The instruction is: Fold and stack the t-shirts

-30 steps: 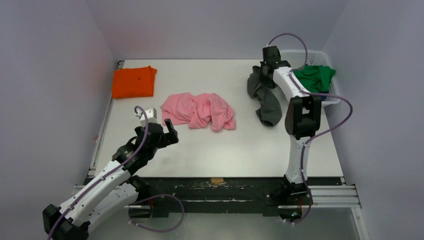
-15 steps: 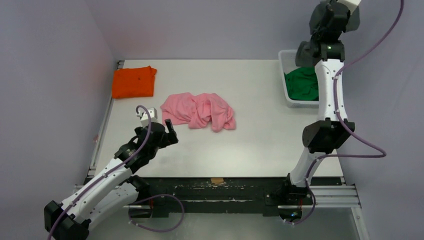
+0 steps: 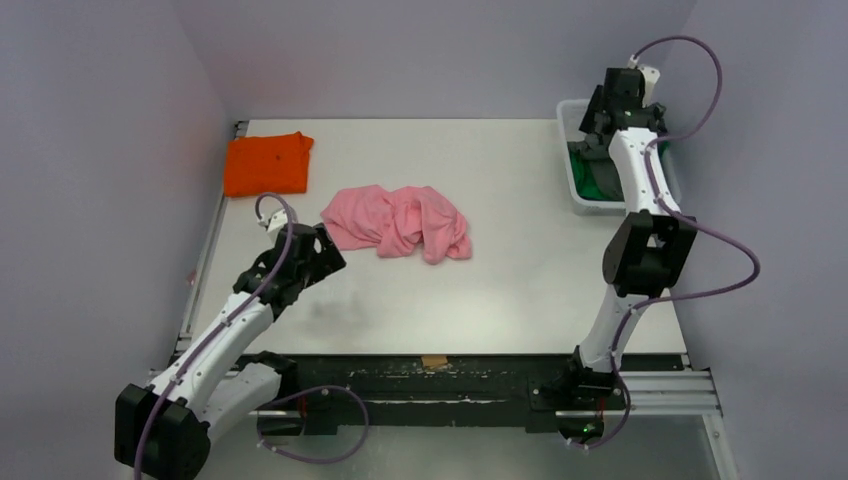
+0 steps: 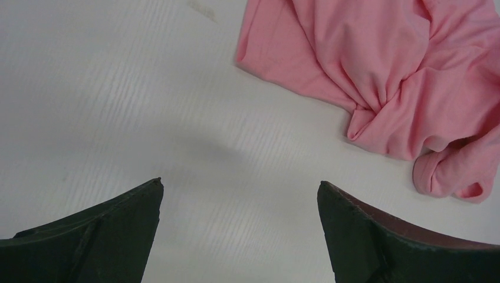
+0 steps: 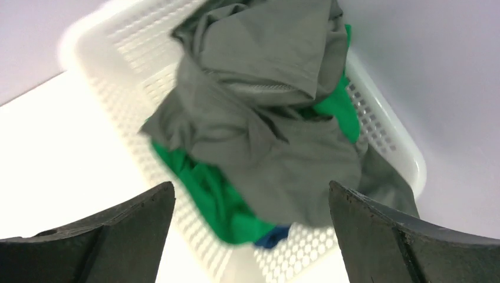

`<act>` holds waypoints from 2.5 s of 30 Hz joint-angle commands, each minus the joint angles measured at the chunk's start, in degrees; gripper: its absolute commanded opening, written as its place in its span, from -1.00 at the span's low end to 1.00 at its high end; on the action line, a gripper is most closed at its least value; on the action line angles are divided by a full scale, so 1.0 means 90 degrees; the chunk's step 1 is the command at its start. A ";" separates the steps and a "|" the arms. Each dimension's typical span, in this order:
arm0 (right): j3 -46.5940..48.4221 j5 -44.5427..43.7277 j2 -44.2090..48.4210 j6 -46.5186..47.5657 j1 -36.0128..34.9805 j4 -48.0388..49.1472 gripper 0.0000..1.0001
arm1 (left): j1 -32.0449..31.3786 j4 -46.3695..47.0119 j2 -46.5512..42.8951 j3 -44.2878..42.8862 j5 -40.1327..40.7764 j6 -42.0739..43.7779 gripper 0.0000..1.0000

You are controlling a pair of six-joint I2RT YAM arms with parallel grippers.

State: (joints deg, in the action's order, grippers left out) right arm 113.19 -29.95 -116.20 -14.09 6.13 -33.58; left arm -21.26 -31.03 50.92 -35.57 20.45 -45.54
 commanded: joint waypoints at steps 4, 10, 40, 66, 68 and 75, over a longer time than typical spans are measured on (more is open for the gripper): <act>-0.1913 0.1192 0.2682 -0.0498 -0.1632 0.0355 0.88 | 0.0868 0.1245 0.1390 -0.0385 -0.1614 -0.0087 0.97; -0.4693 0.1902 0.3530 -0.1075 -0.3505 0.1441 0.72 | 0.1426 0.1468 0.3347 -0.1313 -0.2578 0.0064 0.67; -0.4924 0.1782 0.0976 -0.2306 -0.5652 0.2438 0.23 | 0.1493 -0.0094 0.5924 -0.3983 -0.1960 -0.0018 0.38; -0.6269 0.1040 0.4045 -0.1698 -0.4468 0.2241 -1.00 | 0.0985 0.0442 0.5291 -0.4602 -0.2077 0.0445 -1.00; -0.6215 0.0856 0.4481 -0.1619 -0.4463 0.2104 -1.00 | 0.0971 0.0735 0.4447 -0.4120 -0.2092 0.0563 -1.00; -0.5984 0.0742 0.6444 -0.1172 -0.4468 0.1852 -1.00 | 0.0813 0.0617 0.1657 -0.3292 -0.1966 0.0918 -1.00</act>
State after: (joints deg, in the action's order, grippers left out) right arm 56.60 -20.56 -66.83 -28.21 -34.13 -16.43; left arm -13.08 -27.05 76.75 -67.92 0.75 -40.25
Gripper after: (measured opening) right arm 0.012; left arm 0.012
